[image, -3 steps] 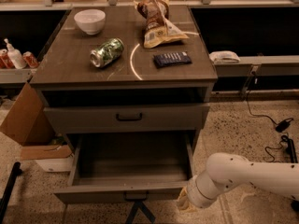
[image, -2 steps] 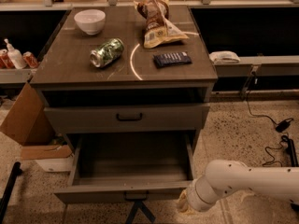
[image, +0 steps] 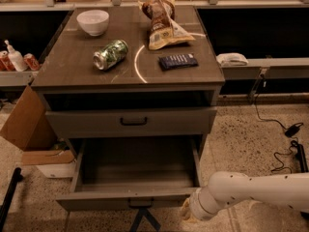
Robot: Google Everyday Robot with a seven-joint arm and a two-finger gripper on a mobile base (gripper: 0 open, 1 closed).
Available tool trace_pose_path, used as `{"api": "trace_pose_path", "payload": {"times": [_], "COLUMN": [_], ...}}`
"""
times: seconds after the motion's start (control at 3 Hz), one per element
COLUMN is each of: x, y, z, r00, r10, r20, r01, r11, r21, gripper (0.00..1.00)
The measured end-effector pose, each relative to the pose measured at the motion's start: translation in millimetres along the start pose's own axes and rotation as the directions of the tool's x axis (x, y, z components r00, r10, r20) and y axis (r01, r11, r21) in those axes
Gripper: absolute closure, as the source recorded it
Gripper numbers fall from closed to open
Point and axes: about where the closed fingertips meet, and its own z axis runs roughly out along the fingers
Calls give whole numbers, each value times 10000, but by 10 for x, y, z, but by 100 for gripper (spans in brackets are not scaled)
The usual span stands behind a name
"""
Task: Close middle drawer
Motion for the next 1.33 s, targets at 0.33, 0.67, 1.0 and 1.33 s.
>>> {"api": "trace_pose_path", "payload": {"times": [0.33, 0.67, 1.0, 1.33], "x": [16, 51, 86, 127], "y": [-67, -159, -274, -444], "z": [127, 207, 231, 282], "r00": [9999, 9989, 9967, 9895], "r10": [162, 471, 805, 1435], "r20": [18, -52, -137, -170], "r01": [-163, -470, -796, -1414], "r11": [9998, 9985, 9952, 9857], "r21": [111, 299, 565, 912], "gripper": [100, 100, 100, 100]}}
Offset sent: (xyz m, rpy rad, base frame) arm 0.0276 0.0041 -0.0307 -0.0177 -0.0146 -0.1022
